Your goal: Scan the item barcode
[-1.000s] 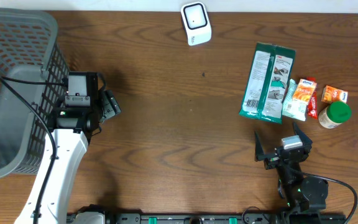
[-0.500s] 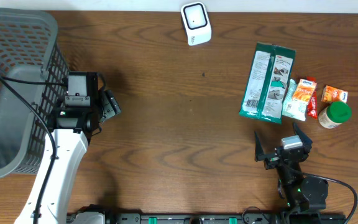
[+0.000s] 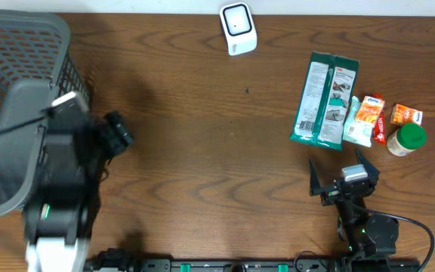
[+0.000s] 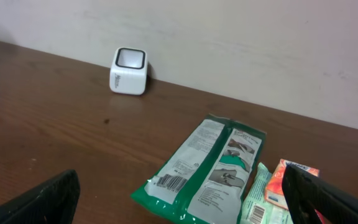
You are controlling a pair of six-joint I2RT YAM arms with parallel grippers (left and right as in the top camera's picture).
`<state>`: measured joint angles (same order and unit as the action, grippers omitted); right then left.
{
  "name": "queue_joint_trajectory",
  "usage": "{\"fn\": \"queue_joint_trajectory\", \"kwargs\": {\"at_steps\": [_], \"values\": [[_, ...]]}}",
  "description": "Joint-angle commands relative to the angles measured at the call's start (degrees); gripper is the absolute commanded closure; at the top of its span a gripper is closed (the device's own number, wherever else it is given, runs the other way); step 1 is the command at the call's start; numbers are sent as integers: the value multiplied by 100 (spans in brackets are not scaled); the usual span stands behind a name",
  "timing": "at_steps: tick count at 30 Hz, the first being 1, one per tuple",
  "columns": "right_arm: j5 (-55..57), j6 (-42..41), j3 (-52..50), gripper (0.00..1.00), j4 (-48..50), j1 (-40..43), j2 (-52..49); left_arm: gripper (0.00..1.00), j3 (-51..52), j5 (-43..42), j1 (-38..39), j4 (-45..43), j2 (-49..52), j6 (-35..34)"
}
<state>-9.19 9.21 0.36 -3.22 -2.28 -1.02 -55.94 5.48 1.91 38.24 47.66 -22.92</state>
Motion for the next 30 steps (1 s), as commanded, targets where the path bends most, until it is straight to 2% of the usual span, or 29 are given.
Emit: {"fn": "queue_joint_trajectory", "kwargs": {"at_steps": [1,11,19,22,25,28,30], "values": [[-11,-103,-4,1,-26,-2,15,15,31,400,-7,15,-774,-11],[-11,-103,-4,1,-24,-2,15,15,411,470,-83,522,-3552,-9],[-11,-101,-2,1,-26,-2,15,15,1178,466,-98,205,-4752,-35],[-11,-103,-2,1,-26,-2,15,15,1521,466,-98,-525,-4750,-33],[-11,-103,-2,1,-24,-2,15,15,1982,400,-96,-1781,-4752,-37],[-11,-103,-2,1,-26,-2,15,15,2520,358,-81,-3322,-4752,-59],[-11,-101,-4,1,-26,-2,15,15,3147,90,-83,-4889,-4752,-57]]}}
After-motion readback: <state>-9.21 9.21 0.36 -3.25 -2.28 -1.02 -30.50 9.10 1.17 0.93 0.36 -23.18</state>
